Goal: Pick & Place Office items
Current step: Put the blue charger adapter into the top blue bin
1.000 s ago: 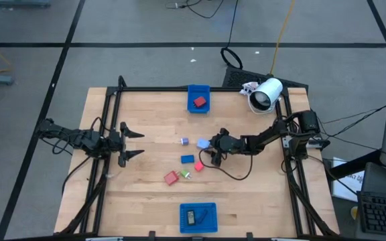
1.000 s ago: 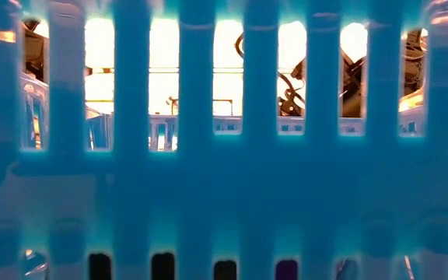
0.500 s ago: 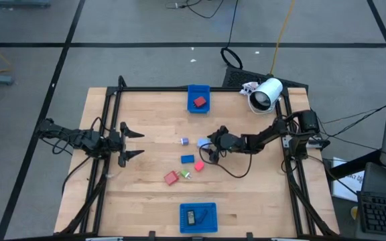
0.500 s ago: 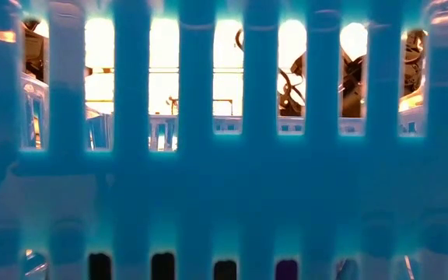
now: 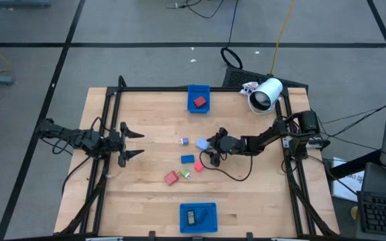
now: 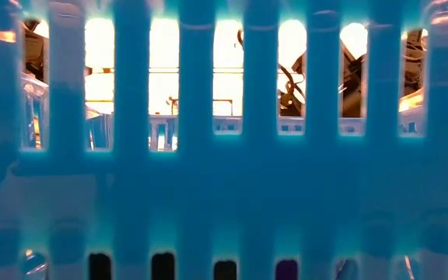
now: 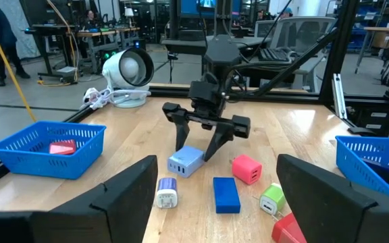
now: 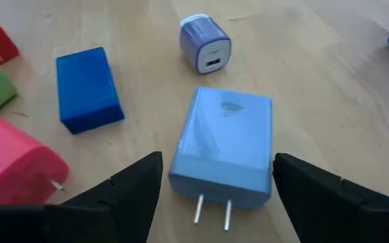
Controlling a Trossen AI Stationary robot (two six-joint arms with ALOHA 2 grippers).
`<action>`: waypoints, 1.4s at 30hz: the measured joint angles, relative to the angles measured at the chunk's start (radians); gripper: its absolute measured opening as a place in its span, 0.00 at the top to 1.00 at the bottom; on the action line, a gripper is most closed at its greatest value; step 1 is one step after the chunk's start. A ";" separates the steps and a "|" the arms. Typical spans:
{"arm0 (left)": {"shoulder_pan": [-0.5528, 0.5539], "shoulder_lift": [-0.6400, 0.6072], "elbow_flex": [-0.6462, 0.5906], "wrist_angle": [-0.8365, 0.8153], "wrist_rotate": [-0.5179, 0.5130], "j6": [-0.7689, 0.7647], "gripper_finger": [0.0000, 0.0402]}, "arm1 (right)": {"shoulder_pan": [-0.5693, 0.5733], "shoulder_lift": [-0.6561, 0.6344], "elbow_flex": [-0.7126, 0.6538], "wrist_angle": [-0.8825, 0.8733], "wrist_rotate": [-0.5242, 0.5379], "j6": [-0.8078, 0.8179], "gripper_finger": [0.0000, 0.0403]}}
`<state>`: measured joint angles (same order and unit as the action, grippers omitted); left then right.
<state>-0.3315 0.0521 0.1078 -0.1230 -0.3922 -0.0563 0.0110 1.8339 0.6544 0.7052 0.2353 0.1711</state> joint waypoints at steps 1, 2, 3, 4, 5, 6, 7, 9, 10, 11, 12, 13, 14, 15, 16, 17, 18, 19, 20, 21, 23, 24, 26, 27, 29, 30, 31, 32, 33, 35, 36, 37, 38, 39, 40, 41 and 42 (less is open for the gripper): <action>0.000 0.000 0.000 0.000 0.000 0.000 0.23 | -0.001 0.000 0.000 0.000 0.001 0.000 0.35; 0.000 0.000 0.000 0.000 0.000 0.000 0.22 | -0.001 0.000 0.000 0.000 0.001 0.000 0.36; 0.000 0.000 0.000 0.000 0.000 0.000 0.22 | -0.001 0.000 0.000 0.000 0.003 0.000 0.38; 0.000 0.000 0.000 0.000 0.000 0.000 0.21 | -0.001 0.000 0.000 0.000 0.003 0.000 0.39; 0.000 0.000 0.000 0.000 0.000 0.000 0.21 | -0.001 0.000 0.000 0.000 0.003 0.000 0.41; 0.000 0.000 0.000 0.000 0.000 0.000 0.20 | -0.001 0.000 0.000 0.000 0.003 0.000 0.42; 0.000 0.000 0.000 0.000 0.000 0.000 0.20 | -0.001 0.000 0.000 0.000 0.003 0.000 0.44; 0.000 0.000 0.000 0.000 0.000 0.000 0.19 | -0.001 0.000 0.000 0.000 0.003 0.000 0.46; 0.000 0.000 0.000 0.000 0.000 0.000 0.18 | -0.001 0.000 0.000 0.000 0.003 0.000 0.47; 0.000 0.000 0.000 0.000 0.000 0.000 0.18 | -0.001 0.000 0.000 0.000 0.003 0.000 0.48; 0.000 0.000 0.000 0.000 0.000 0.000 0.18 | -0.001 0.000 0.000 0.000 0.003 0.001 0.48; 0.000 0.000 0.000 0.000 0.000 0.000 0.19 | -0.001 0.000 0.000 0.000 0.003 0.005 0.48; 0.000 0.000 0.000 0.000 0.000 0.000 0.19 | -0.001 0.000 0.001 -0.001 0.004 0.016 0.48; 0.000 0.000 0.000 0.000 0.000 0.000 0.19 | -0.001 0.000 0.001 -0.003 0.004 0.029 0.48; 0.000 0.000 0.000 0.000 0.000 0.000 0.20 | -0.001 0.000 0.001 -0.003 0.004 0.040 0.48; 0.000 0.000 0.000 0.000 0.000 0.000 0.20 | -0.001 0.000 0.001 -0.003 0.004 0.048 0.48; 0.000 0.000 0.000 0.000 0.000 0.000 0.21 | -0.001 0.000 0.001 -0.003 0.004 0.050 0.48; 0.000 0.000 0.000 0.000 0.000 0.000 0.21 | -0.001 0.000 0.001 -0.003 0.004 0.050 0.48; 0.000 0.000 0.000 0.000 0.000 0.000 0.22 | -0.001 0.000 0.001 -0.003 0.004 0.050 0.48; 0.000 0.000 0.000 0.000 0.000 0.000 0.22 | -0.001 0.000 0.001 -0.003 0.003 0.050 0.48; 0.000 0.000 0.000 0.000 0.000 0.000 0.23 | -0.001 0.000 0.001 -0.001 0.002 0.048 0.48; 0.000 0.000 0.000 0.000 0.000 0.000 0.24 | -0.001 -0.004 0.001 -0.001 0.001 0.044 0.48; 0.000 0.000 0.000 0.000 0.000 0.000 0.25 | -0.001 -0.014 0.001 -0.003 -0.001 0.029 0.48; 0.000 0.000 0.000 0.000 0.000 0.000 0.25 | -0.001 -0.020 0.001 0.005 -0.001 0.024 0.48; 0.000 0.000 0.000 0.000 0.000 0.000 0.25 | -0.001 -0.041 0.001 0.004 -0.001 0.017 0.48; 0.000 0.000 0.000 -0.001 0.000 0.000 0.25 | -0.001 -0.050 0.001 0.009 -0.001 0.013 0.48; 0.000 0.000 0.000 -0.002 0.000 0.000 0.25 | -0.001 -0.059 0.001 0.015 -0.001 0.009 0.48; 0.000 0.000 0.000 -0.001 0.000 0.000 0.24 | -0.001 -0.071 0.001 0.013 -0.002 0.003 0.48; 0.000 0.000 0.000 -0.001 0.000 0.000 0.24 | -0.001 -0.084 0.001 0.008 -0.002 -0.001 0.48; 0.000 0.000 0.000 -0.001 0.000 0.000 0.23 | -0.001 -0.112 0.001 0.007 -0.003 -0.005 0.48; 0.000 0.000 0.000 -0.001 0.000 0.000 0.22 | -0.001 -0.125 0.001 0.004 -0.004 -0.007 0.48; 0.000 0.000 0.000 -0.001 0.000 0.000 0.22 | 0.001 -0.138 0.001 -0.004 -0.004 -0.007 0.48; 0.000 0.000 0.000 -0.001 0.000 0.000 0.21 | 0.002 -0.152 0.001 -0.015 -0.004 -0.008 0.48; 0.000 0.000 0.000 -0.001 0.000 0.000 0.20 | 0.003 -0.166 0.000 -0.025 -0.004 -0.009 0.48; 0.000 0.000 0.000 0.000 0.000 0.000 0.20 | 0.004 -0.180 0.000 -0.031 -0.005 -0.013 0.48; 0.000 0.000 0.000 -0.001 0.000 0.000 0.19 | 0.004 -0.195 0.000 -0.041 -0.005 -0.015 0.48; 0.000 0.000 0.000 -0.001 0.000 0.000 0.19 | 0.004 -0.209 0.000 -0.054 -0.008 -0.015 0.48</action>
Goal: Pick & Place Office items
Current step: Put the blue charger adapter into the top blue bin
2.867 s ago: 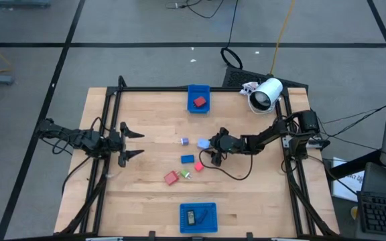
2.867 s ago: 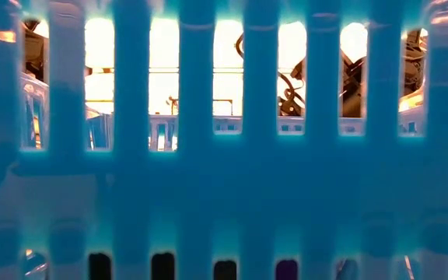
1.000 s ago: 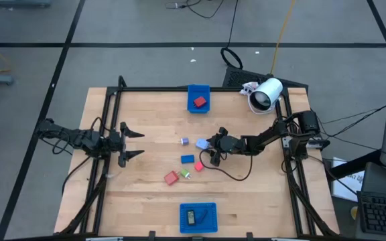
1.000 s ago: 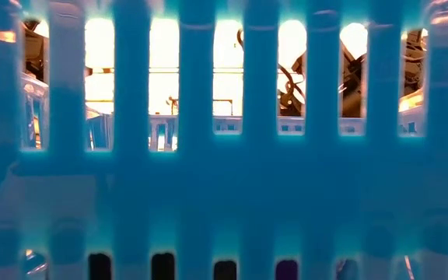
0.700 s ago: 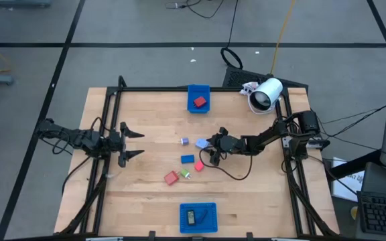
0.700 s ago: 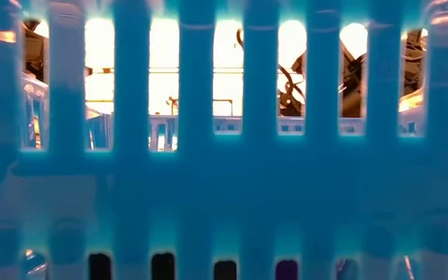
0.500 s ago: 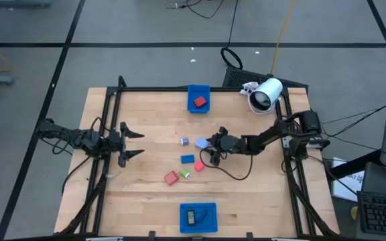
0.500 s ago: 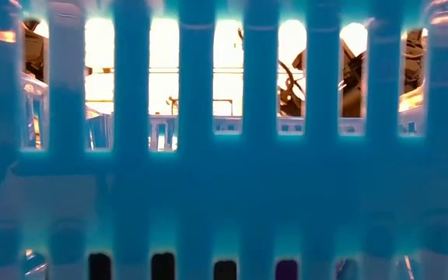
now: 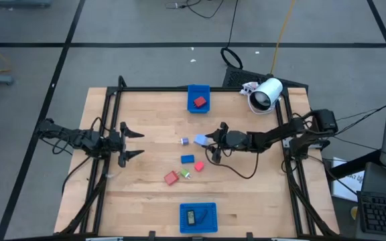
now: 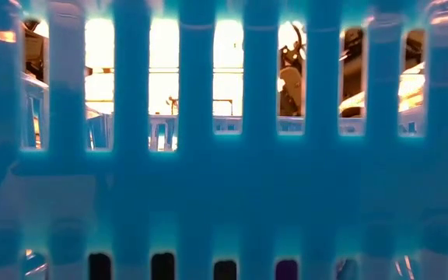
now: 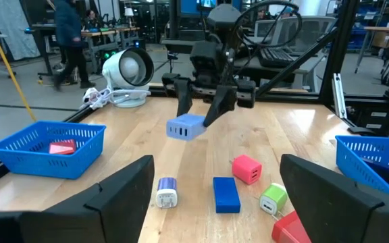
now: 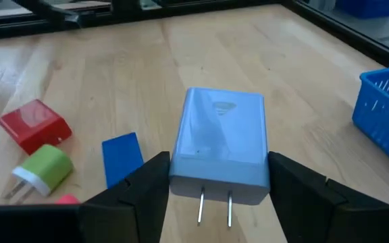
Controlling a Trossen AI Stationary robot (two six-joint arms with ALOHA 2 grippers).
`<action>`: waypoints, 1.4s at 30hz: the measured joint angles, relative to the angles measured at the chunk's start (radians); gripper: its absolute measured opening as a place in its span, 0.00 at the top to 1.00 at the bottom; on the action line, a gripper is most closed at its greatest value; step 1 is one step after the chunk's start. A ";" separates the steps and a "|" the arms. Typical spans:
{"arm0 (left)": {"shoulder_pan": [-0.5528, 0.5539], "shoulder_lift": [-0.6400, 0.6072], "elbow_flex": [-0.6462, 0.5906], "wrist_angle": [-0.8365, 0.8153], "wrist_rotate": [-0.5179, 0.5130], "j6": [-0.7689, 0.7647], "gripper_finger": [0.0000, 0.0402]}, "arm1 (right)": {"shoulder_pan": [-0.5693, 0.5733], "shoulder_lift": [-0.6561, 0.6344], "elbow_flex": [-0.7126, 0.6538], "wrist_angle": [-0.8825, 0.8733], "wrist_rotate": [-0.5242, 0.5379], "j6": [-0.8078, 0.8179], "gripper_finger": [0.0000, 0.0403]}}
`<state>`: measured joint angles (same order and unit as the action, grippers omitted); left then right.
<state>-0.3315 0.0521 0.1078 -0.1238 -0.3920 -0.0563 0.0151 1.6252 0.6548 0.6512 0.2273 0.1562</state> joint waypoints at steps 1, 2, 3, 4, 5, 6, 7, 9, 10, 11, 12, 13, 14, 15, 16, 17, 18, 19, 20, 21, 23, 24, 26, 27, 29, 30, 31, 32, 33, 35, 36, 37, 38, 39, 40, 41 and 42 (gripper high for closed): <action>0.000 0.000 0.000 0.000 0.000 0.000 0.19 | 0.000 -0.012 0.000 -0.017 -0.004 0.000 0.48; 0.000 0.000 0.000 0.000 0.000 0.000 0.18 | 0.000 -0.023 0.000 -0.034 -0.006 0.000 0.48; 0.000 0.000 0.000 0.000 0.000 0.000 0.18 | 0.000 -0.032 0.000 -0.047 -0.008 0.000 0.48; 0.000 0.000 0.000 0.000 0.000 0.000 0.18 | 0.000 -0.041 0.000 -0.055 -0.015 0.000 0.48; 0.000 0.000 0.000 0.000 0.000 0.000 0.19 | 0.000 -0.048 0.000 -0.059 -0.020 0.000 0.48; 0.000 0.000 0.000 0.000 0.000 0.000 0.19 | 0.000 -0.053 0.000 -0.065 -0.020 0.000 0.48; 0.000 0.000 0.000 0.000 0.000 0.000 0.19 | 0.000 -0.054 0.000 -0.066 -0.020 0.000 0.48; 0.000 0.000 0.000 0.000 0.000 0.000 0.20 | 0.000 -0.053 0.000 -0.071 -0.020 0.000 0.48; 0.000 0.000 0.000 0.000 0.000 0.000 0.21 | 0.000 -0.053 0.000 -0.072 -0.020 0.000 0.48; 0.000 0.000 0.000 0.000 0.000 0.000 0.21 | 0.000 -0.053 0.000 -0.070 -0.020 0.000 0.48; 0.000 0.000 0.000 0.000 0.000 0.000 0.22 | 0.000 -0.053 0.000 -0.069 -0.020 0.002 0.48; 0.000 0.000 0.000 0.000 0.000 0.000 0.22 | 0.000 -0.053 0.000 -0.069 -0.020 0.005 0.48; 0.000 0.000 0.000 0.000 0.000 0.000 0.23 | 0.000 -0.053 0.000 -0.070 -0.020 0.008 0.48; 0.000 0.000 0.000 0.000 0.000 0.000 0.23 | 0.000 -0.053 0.000 -0.072 -0.020 0.012 0.48; 0.000 0.000 0.000 0.000 0.000 0.000 0.24 | 0.000 -0.053 0.000 -0.071 -0.020 0.013 0.48; 0.000 0.000 0.000 0.000 0.000 0.000 0.24 | 0.000 -0.053 0.000 -0.070 -0.020 0.013 0.48; 0.000 0.000 0.000 0.000 0.000 0.000 0.24 | 0.000 -0.053 0.000 -0.070 -0.020 0.013 0.48; 0.000 0.000 0.000 0.000 0.000 0.000 0.25 | 0.000 -0.053 0.000 -0.070 -0.020 0.014 0.48; 0.000 0.000 0.000 0.000 0.000 0.000 0.25 | 0.000 -0.053 0.000 -0.070 -0.020 0.014 0.48; 0.000 0.000 0.000 0.000 0.000 0.000 0.25 | 0.000 -0.053 0.000 -0.070 -0.020 0.014 0.48; 0.000 0.000 0.000 0.000 0.000 0.000 0.25 | 0.000 -0.053 0.000 -0.070 -0.020 0.014 0.48; 0.000 0.000 0.000 0.000 0.000 0.000 0.24 | 0.000 -0.053 0.000 -0.070 -0.020 0.014 0.48; 0.000 0.000 0.000 0.000 0.000 0.000 0.23 | 0.000 -0.053 0.000 -0.070 -0.020 0.014 0.48; 0.000 0.000 0.000 0.000 0.000 0.000 0.23 | 0.000 -0.053 0.000 -0.069 -0.020 0.014 0.48; 0.000 0.000 0.000 0.000 0.000 0.000 0.22 | 0.000 -0.053 0.000 -0.069 -0.021 0.014 0.48; 0.000 0.000 0.000 0.000 0.000 0.000 0.21 | 0.000 -0.053 0.000 -0.069 -0.023 0.014 0.48; 0.000 0.000 0.000 0.000 0.000 0.000 0.21 | 0.000 -0.053 0.000 -0.069 -0.023 0.014 0.48; 0.000 0.000 0.000 0.000 0.000 0.000 0.20 | 0.000 -0.053 0.000 -0.069 -0.029 0.014 0.48; 0.000 0.000 0.000 0.000 0.000 0.000 0.20 | -0.001 -0.053 0.000 -0.069 -0.049 0.015 0.48; 0.000 0.000 0.000 0.000 0.000 0.000 0.19 | -0.001 -0.053 0.000 -0.065 -0.110 0.015 0.48; 0.000 0.000 0.000 0.000 0.000 0.000 0.19 | 0.000 -0.053 0.000 -0.061 -0.142 0.015 0.48; 0.000 0.000 0.000 0.000 0.000 0.000 0.19 | 0.000 -0.053 0.000 -0.056 -0.177 0.016 0.48; 0.000 0.000 0.000 0.000 0.000 0.000 0.19 | 0.000 -0.053 0.000 -0.049 -0.210 0.018 0.47; 0.000 0.000 0.000 0.000 0.000 0.000 0.19 | 0.000 -0.053 0.000 -0.042 -0.249 0.030 0.47; 0.000 0.000 0.000 0.000 0.000 0.000 0.20 | 0.000 -0.053 0.000 -0.036 -0.279 0.045 0.46; 0.000 0.000 0.000 0.000 0.000 0.000 0.20 | 0.000 -0.053 0.000 -0.031 -0.311 0.054 0.46; 0.000 0.000 0.000 0.000 0.000 0.000 0.21 | 0.000 -0.053 0.000 -0.025 -0.345 0.062 0.47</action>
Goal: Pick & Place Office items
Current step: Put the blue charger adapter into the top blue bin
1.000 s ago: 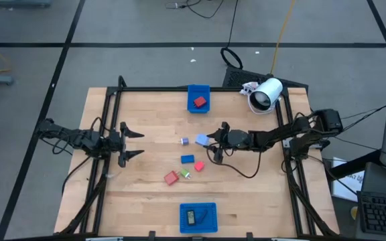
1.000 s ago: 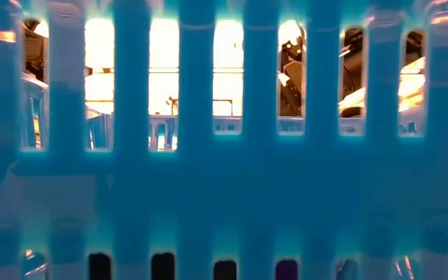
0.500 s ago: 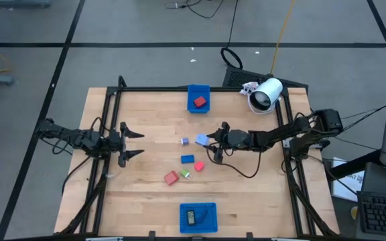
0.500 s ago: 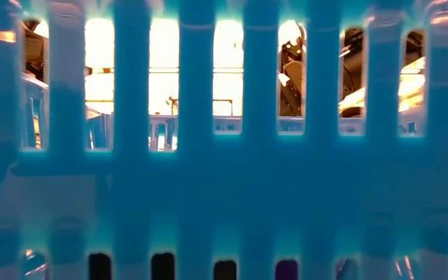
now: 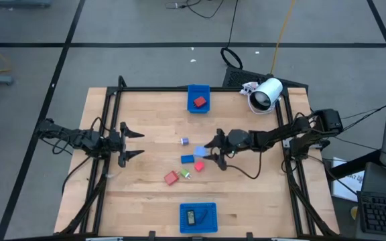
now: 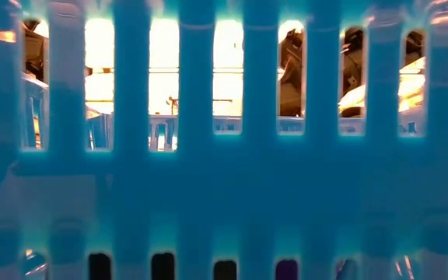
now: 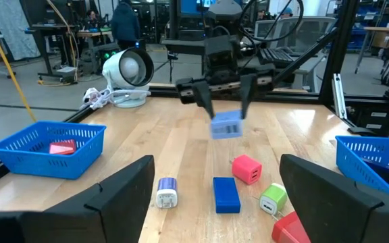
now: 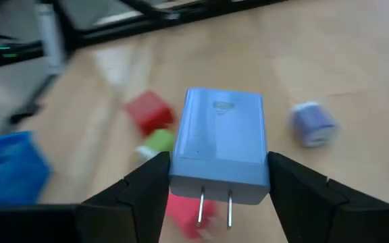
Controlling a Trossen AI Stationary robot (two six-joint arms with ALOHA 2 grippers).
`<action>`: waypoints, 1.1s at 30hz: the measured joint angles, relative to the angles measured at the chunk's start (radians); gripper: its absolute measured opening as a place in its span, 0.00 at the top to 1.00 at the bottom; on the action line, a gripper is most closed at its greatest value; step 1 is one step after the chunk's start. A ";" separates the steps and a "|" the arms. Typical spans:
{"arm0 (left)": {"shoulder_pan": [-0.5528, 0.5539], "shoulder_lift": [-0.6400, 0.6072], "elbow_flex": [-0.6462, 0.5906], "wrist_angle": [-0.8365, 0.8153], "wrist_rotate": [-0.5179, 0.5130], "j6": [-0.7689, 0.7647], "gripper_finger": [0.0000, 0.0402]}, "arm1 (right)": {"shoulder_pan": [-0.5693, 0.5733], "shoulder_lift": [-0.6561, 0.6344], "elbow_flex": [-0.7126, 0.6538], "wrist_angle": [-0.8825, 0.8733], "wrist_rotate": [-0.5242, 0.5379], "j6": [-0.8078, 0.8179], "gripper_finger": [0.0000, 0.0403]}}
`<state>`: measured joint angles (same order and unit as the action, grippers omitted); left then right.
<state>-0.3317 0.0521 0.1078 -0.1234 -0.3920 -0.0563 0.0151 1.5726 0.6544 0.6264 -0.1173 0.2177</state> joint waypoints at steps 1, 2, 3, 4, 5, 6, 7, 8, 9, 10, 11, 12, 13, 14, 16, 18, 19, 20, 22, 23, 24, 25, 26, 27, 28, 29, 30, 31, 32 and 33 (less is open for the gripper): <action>0.000 0.000 0.000 0.000 0.000 0.000 0.21 | 0.000 0.000 0.000 0.010 -0.037 0.006 0.47; 0.000 0.000 0.000 0.000 0.000 0.000 0.22 | 0.000 0.000 0.000 0.020 -0.076 0.006 0.48; 0.000 0.000 0.000 0.000 0.000 0.000 0.23 | 0.000 0.000 0.000 0.032 -0.116 0.006 0.48; 0.000 0.000 0.000 0.000 0.000 0.000 0.23 | 0.000 0.000 0.000 0.046 -0.158 0.007 0.48; 0.000 0.000 0.000 0.000 0.000 0.000 0.23 | 0.003 0.000 0.000 0.060 -0.201 0.007 0.48; 0.000 0.000 0.000 0.000 0.000 0.000 0.24 | 0.006 0.000 0.000 0.075 -0.234 0.007 0.48; 0.000 0.000 0.000 0.000 0.000 0.000 0.24 | 0.010 0.000 0.000 0.091 -0.259 0.006 0.48; 0.000 0.000 0.000 0.000 0.000 0.000 0.25 | 0.015 0.000 0.000 0.107 -0.283 0.007 0.48; 0.000 0.000 0.000 0.000 0.000 0.000 0.25 | 0.020 0.000 0.000 0.122 -0.306 0.005 0.47; 0.000 0.000 0.000 0.000 0.000 0.000 0.25 | 0.025 0.000 0.000 0.135 -0.324 0.003 0.47; 0.000 0.000 0.000 0.000 0.000 0.000 0.25 | 0.030 0.000 0.000 0.148 -0.334 0.000 0.47; 0.000 0.000 0.000 0.000 0.000 0.000 0.25 | 0.035 0.000 0.000 0.157 -0.334 -0.003 0.47; 0.000 0.000 0.000 0.000 0.000 0.000 0.24 | 0.038 0.000 0.000 0.159 -0.334 -0.009 0.47; 0.000 0.000 0.000 0.000 0.000 0.000 0.24 | 0.040 0.000 0.000 0.159 -0.333 -0.014 0.48; 0.000 0.000 0.000 0.000 0.000 0.000 0.23 | 0.040 0.000 0.000 0.156 -0.332 -0.018 0.47; 0.000 0.000 0.000 0.000 0.000 0.000 0.22 | 0.040 0.000 0.000 0.156 -0.332 -0.017 0.47; 0.000 0.000 0.000 0.000 0.000 0.000 0.21 | 0.039 0.000 0.000 0.156 -0.331 -0.017 0.47; 0.000 0.000 0.000 0.000 0.000 0.000 0.20 | 0.039 0.000 0.000 0.156 -0.331 -0.017 0.47; 0.000 0.000 0.000 0.000 0.000 0.000 0.19 | 0.039 0.000 0.000 0.156 -0.331 -0.017 0.47; 0.000 0.000 0.000 0.000 0.000 0.000 0.19 | 0.039 0.000 0.000 0.156 -0.331 -0.017 0.47; 0.000 0.000 0.000 0.000 0.000 0.000 0.19 | 0.039 0.000 0.000 0.156 -0.331 -0.017 0.47; 0.000 0.000 0.000 0.000 0.000 0.000 0.18 | 0.039 0.000 0.000 0.156 -0.330 -0.017 0.47; 0.000 0.000 0.000 0.000 0.000 0.000 0.18 | 0.039 0.000 0.000 0.156 -0.330 -0.014 0.47; 0.000 0.000 0.000 0.000 0.000 0.000 0.18 | 0.039 0.000 0.000 0.156 -0.330 -0.012 0.47; 0.000 0.000 0.000 0.000 0.000 0.000 0.19 | 0.039 0.000 0.000 0.156 -0.330 -0.010 0.47; 0.000 0.000 0.000 0.000 0.000 0.000 0.19 | 0.039 0.000 0.000 0.155 -0.330 -0.010 0.47; 0.000 0.000 0.000 0.000 0.000 0.000 0.19 | 0.039 0.000 0.000 0.155 -0.330 -0.009 0.47; 0.000 0.000 0.000 0.000 0.000 0.000 0.20 | 0.039 0.000 0.000 0.155 -0.330 -0.009 0.47; 0.000 0.000 0.000 0.000 0.000 0.000 0.20 | 0.039 0.000 0.000 0.155 -0.330 -0.009 0.47; 0.000 0.000 0.000 0.000 0.000 0.000 0.21 | 0.039 0.000 0.000 0.155 -0.329 -0.009 0.47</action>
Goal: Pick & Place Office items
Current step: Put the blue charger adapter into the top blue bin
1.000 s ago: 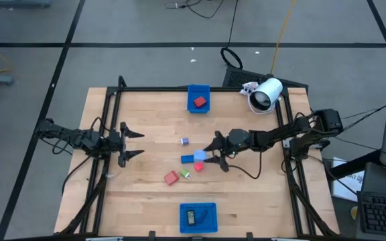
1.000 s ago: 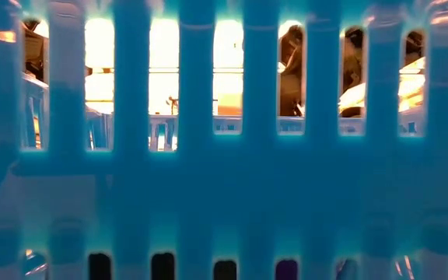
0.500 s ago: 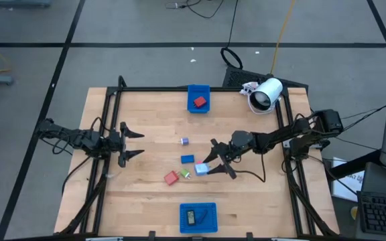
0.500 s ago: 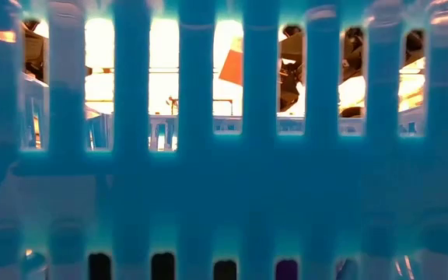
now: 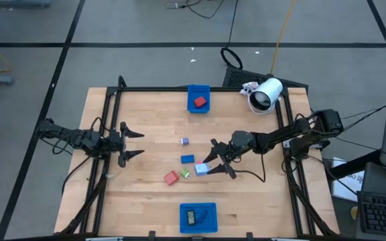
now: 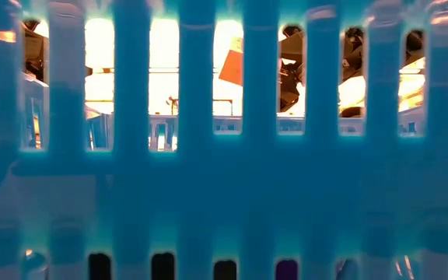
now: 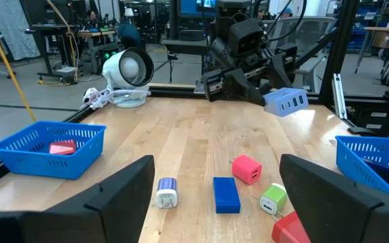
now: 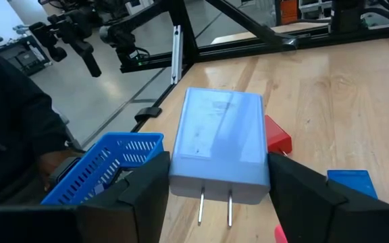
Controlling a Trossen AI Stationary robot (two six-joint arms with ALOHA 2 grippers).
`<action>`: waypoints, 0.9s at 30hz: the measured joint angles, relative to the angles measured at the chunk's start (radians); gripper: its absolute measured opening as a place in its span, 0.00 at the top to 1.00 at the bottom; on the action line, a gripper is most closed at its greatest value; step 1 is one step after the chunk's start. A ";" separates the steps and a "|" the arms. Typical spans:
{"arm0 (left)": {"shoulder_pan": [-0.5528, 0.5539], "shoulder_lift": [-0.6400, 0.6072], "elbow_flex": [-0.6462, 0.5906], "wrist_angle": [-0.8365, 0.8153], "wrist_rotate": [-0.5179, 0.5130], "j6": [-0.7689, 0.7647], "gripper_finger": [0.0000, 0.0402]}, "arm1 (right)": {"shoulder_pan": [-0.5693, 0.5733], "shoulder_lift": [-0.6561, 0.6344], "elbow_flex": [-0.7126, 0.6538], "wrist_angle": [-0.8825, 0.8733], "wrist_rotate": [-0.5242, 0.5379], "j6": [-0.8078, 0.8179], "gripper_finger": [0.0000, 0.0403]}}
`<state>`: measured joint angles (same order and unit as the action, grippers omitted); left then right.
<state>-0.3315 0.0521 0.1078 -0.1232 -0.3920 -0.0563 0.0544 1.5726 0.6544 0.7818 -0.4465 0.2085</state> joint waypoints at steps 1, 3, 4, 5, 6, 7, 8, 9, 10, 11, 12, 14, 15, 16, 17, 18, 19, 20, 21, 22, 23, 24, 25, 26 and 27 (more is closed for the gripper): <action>0.000 0.000 0.000 0.000 0.000 0.000 0.22 | 0.000 0.000 0.000 0.000 0.000 0.000 0.47; 0.000 0.000 0.000 0.000 0.000 0.000 0.23 | 0.000 0.000 0.000 0.000 0.005 0.000 0.47; 0.000 0.000 0.000 0.000 0.000 0.000 0.23 | 0.000 0.000 0.000 0.000 0.005 0.000 0.47; 0.000 0.000 0.000 0.000 0.000 0.000 0.24 | 0.000 0.000 0.000 0.000 0.006 0.000 0.47; 0.000 0.000 0.000 0.000 0.000 0.000 0.24 | 0.000 0.000 0.000 0.000 0.006 0.000 0.47; 0.000 0.000 0.000 0.000 0.000 0.000 0.24 | 0.000 0.000 0.000 0.000 0.007 0.000 0.47; 0.000 0.000 0.000 0.000 0.000 0.000 0.24 | 0.000 0.000 0.000 0.000 0.007 0.000 0.47; 0.000 0.000 0.000 0.000 0.000 0.000 0.25 | 0.000 0.000 0.000 0.000 0.007 0.000 0.47; 0.000 0.000 0.000 0.000 0.000 0.000 0.24 | 0.000 0.000 0.000 0.000 0.007 0.000 0.47; 0.000 0.000 0.000 0.000 0.000 0.000 0.24 | 0.000 0.000 0.000 0.000 0.007 0.000 0.47; 0.000 0.000 0.000 0.000 0.000 0.000 0.24 | 0.000 0.000 0.000 0.000 0.007 0.000 0.47; 0.000 0.000 0.000 0.000 0.000 0.000 0.23 | 0.000 0.000 0.000 0.000 0.008 -0.003 0.47; 0.000 0.000 0.000 0.000 0.000 0.000 0.22 | 0.000 0.000 0.000 0.000 0.008 -0.005 0.47; 0.000 0.000 0.000 0.000 0.000 0.000 0.22 | 0.000 0.000 0.000 0.000 0.008 -0.009 0.47; 0.000 0.000 0.000 0.000 0.000 0.000 0.21 | 0.000 0.000 0.000 0.000 0.008 -0.011 0.47; 0.000 0.000 0.000 0.000 0.000 0.000 0.20 | 0.000 0.000 0.000 0.002 0.008 -0.012 0.47; 0.000 0.000 0.000 0.000 0.000 0.000 0.20 | 0.000 0.000 0.000 0.005 0.008 -0.014 0.47; 0.000 0.000 0.000 0.000 0.000 0.000 0.19 | 0.000 0.000 0.000 0.008 0.007 -0.017 0.47; 0.000 0.000 0.000 0.000 0.000 0.000 0.19 | 0.000 0.000 0.000 0.008 0.007 -0.018 0.47; 0.000 0.000 0.000 0.000 0.000 0.000 0.19 | 0.000 0.000 0.000 0.008 0.006 -0.019 0.47; 0.000 0.000 0.000 0.000 0.000 0.000 0.18 | 0.000 0.000 0.000 0.007 0.006 -0.019 0.47; 0.000 0.000 0.000 0.000 0.000 0.000 0.18 | 0.000 0.000 0.000 0.007 0.006 -0.019 0.47; 0.000 0.000 0.000 0.000 0.000 0.000 0.18 | 0.000 0.000 0.000 0.008 0.005 -0.019 0.47; 0.000 0.000 0.000 0.000 0.000 0.000 0.19 | 0.000 0.000 0.000 0.008 0.005 -0.019 0.47; 0.000 0.000 0.000 0.000 0.000 0.000 0.19 | 0.000 0.000 0.000 0.007 0.005 -0.019 0.47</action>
<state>-0.3315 0.0521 0.1078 -0.1234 -0.3920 -0.0563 0.0544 1.5730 0.6544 0.7891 -0.4419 0.1892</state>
